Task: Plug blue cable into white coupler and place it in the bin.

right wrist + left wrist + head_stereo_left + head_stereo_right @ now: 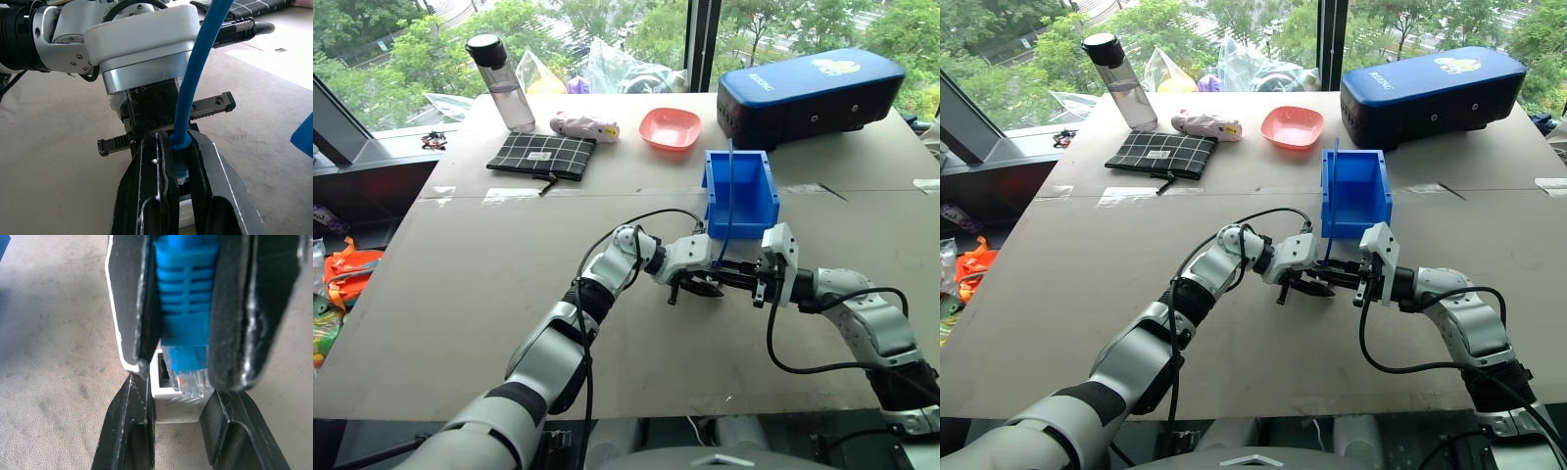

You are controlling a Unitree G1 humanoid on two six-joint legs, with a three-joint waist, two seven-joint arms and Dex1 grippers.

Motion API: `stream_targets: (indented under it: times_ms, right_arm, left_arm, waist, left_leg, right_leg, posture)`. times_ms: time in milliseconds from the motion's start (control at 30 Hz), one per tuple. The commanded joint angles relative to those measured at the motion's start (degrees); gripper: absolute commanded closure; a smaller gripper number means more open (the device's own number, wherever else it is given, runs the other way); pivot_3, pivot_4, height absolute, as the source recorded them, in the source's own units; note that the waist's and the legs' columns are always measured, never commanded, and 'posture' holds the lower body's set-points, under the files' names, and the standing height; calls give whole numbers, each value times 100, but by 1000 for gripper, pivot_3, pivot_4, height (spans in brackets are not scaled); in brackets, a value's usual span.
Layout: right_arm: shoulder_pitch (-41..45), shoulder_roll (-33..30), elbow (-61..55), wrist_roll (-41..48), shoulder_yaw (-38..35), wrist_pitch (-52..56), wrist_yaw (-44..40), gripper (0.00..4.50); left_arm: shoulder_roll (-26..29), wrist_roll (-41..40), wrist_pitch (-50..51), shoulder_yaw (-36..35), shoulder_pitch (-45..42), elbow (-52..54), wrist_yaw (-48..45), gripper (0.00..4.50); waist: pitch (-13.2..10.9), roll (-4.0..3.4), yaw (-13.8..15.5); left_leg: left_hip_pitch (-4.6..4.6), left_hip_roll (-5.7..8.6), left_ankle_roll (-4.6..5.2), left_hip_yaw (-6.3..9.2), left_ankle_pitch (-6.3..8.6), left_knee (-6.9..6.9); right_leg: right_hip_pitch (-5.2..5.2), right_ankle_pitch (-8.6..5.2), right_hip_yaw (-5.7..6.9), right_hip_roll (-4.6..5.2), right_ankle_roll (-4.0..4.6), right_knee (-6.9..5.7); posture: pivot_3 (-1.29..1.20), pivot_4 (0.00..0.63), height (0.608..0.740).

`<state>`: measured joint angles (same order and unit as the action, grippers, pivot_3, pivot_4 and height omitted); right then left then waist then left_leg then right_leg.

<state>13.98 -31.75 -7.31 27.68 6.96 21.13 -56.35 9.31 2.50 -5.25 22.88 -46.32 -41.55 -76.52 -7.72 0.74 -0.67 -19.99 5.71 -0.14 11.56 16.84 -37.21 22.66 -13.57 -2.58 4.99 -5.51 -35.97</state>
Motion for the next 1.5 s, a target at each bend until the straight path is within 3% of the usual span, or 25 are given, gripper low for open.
stream_targets:
  times_ms: [33, 967, 1100, 1333, 1500]
  right_arm:
    - [31, -150, 217, -318, -3, -64, -6, 4500]
    - [194, -226, 343, -102, -157, 208, -172, 4500]
    - [113, -284, 298, -450, 89, 2, -140, 4500]
    - [-14, -259, 651, -1816, 827, -958, 293, 4500]
    - [-154, -236, 910, -2161, 1155, -1211, 253, 4500]
  left_arm:
    - [77, -4, 60, 35, 1, 198, -113, 3894]
    - [108, -44, 138, 87, 69, 372, -217, 3894]
    - [89, -56, 175, 89, 81, 412, -213, 3894]
    - [54, -91, 277, 80, 97, 498, -201, 3894]
    - [28, -101, 295, 72, 88, 497, -180, 3894]
  waist:
    - [0, 0, -1]
    - [0, -1, -10]
    - [0, -1, -9]
    - [21, 10, -33]
    - [61, 32, -72]
  left_leg:
    - [0, 0, 0, 0, 0, 0]
    - [0, -2, 0, 0, 0, 0]
    - [0, -2, 0, 0, 0, 0]
    - [4, -1, -1, -8, 0, 0]
    - [17, -3, -1, -7, 0, 1]
  right_leg:
    - [0, 0, 0, 0, 0, 0]
    - [2, 0, -2, -1, 0, -2]
    - [2, 0, -2, -1, 0, -2]
    - [1, 0, -1, -8, 0, -2]
    - [0, 0, -13, -15, 0, -14]
  posture:
    - [0, 150, 737]
    - [0, 150, 737]
    - [0, 150, 737]
    - [0, 150, 737]
    - [0, 150, 737]
